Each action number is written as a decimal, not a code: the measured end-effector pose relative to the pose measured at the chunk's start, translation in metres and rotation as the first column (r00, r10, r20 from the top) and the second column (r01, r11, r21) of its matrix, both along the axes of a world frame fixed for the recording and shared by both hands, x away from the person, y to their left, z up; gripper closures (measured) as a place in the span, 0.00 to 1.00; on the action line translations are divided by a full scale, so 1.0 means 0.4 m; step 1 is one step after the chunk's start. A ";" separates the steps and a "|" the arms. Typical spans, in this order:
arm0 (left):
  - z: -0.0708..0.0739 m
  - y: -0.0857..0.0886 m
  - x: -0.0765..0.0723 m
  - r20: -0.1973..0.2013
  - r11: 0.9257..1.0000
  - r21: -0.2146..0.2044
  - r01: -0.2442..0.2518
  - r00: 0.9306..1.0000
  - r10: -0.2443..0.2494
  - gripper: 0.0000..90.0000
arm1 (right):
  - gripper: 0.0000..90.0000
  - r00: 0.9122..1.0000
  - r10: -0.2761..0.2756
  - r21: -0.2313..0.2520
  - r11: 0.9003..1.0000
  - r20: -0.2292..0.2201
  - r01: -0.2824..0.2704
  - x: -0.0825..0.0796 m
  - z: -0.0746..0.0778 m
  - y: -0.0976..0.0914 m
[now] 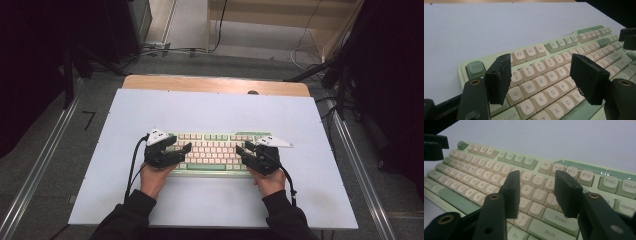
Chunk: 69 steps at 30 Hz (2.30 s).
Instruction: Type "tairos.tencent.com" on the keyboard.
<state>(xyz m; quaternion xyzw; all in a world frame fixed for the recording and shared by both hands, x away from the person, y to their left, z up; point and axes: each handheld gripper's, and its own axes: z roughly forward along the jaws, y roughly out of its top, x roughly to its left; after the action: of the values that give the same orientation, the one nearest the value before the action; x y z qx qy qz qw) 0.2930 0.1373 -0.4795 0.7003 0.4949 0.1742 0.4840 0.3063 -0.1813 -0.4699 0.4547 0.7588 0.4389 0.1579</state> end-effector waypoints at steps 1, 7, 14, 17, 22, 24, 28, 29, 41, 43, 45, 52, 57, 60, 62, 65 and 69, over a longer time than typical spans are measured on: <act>0.000 -0.002 0.001 0.000 1.000 0.002 0.002 1.000 -0.002 0.38 | 0.73 1.000 0.007 -0.003 1.000 -0.002 -0.007 -0.001 -0.003 0.000; 0.000 -0.010 0.005 0.003 1.000 0.002 0.007 1.000 -0.007 0.38 | 0.97 0.999 0.049 -0.031 0.998 -0.011 -0.049 -0.014 -0.017 0.014; 0.000 -0.011 0.005 0.000 1.000 0.008 0.010 1.000 -0.010 0.38 | 0.98 0.994 0.106 -0.048 0.993 -0.031 -0.108 -0.022 -0.030 0.039; 0.000 -0.010 0.005 0.000 1.000 0.008 0.009 1.000 -0.009 0.38 | 0.97 0.992 0.118 -0.053 0.991 -0.039 -0.120 -0.022 -0.036 0.046; -0.001 -0.011 0.004 -0.005 1.000 0.012 0.013 1.000 -0.013 0.38 | 0.98 0.990 0.131 -0.068 0.989 -0.054 -0.134 -0.021 -0.045 0.055; -0.001 -0.012 0.003 -0.004 1.000 0.013 0.014 1.000 -0.014 0.38 | 0.98 0.989 0.134 -0.072 0.988 -0.059 -0.138 -0.020 -0.048 0.057; 0.000 -0.011 0.002 -0.005 1.000 0.015 0.015 1.000 -0.015 0.38 | 0.97 0.989 0.130 -0.076 0.988 -0.067 -0.135 -0.018 -0.052 0.058; 0.000 -0.011 0.002 -0.006 1.000 0.015 0.015 1.000 -0.015 0.38 | 0.98 0.989 0.130 -0.074 0.988 -0.068 -0.135 -0.017 -0.052 0.058; 0.000 -0.008 -0.001 -0.010 1.000 0.017 0.016 1.000 -0.016 0.38 | 0.98 0.988 0.136 -0.080 0.987 -0.076 -0.142 -0.016 -0.060 0.064; 0.000 -0.008 -0.003 -0.010 1.000 0.016 0.018 1.000 -0.018 0.38 | 0.98 0.986 0.136 -0.079 0.987 -0.091 -0.143 -0.014 -0.057 0.063; 0.000 -0.006 -0.005 -0.011 1.000 0.017 0.016 1.000 -0.016 0.38 | 0.97 0.988 0.132 -0.076 0.988 -0.087 -0.138 -0.014 -0.054 0.062; 0.000 0.010 -0.019 -0.012 1.000 0.013 0.009 1.000 -0.009 0.38 | 0.56 0.992 0.127 -0.013 0.992 -0.028 -0.127 -0.009 -0.026 0.059; 0.000 0.018 -0.032 -0.004 0.998 -0.004 0.058 0.998 -0.058 0.60 | 0.30 0.998 0.061 -0.003 0.998 0.005 -0.061 0.004 -0.015 0.053; -0.001 0.014 -0.037 -0.009 0.995 -0.005 0.101 0.995 -0.101 0.83 | 0.25 0.999 0.042 -0.004 0.999 0.014 -0.042 0.010 -0.014 0.053; -0.001 0.011 -0.039 -0.010 0.993 0.000 0.120 0.993 -0.120 0.94 | 0.24 0.999 0.037 -0.003 0.999 0.013 -0.037 0.014 -0.014 0.056; 0.000 0.008 -0.041 -0.012 0.990 0.004 0.139 0.990 -0.139 1.00 | 0.24 0.999 0.033 -0.001 0.999 0.013 -0.033 0.017 -0.014 0.057; -0.001 0.003 -0.041 -0.015 0.989 0.002 0.151 0.988 -0.151 1.00 | 0.24 0.999 0.034 0.003 0.999 0.016 -0.034 0.021 -0.013 0.060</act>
<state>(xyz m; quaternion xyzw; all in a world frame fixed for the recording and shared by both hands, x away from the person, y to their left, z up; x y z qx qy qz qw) 0.2767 0.1383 -0.4801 0.7379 0.4437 0.1326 0.4910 0.3145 -0.1574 -0.4751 0.4386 0.7644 0.4461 0.1557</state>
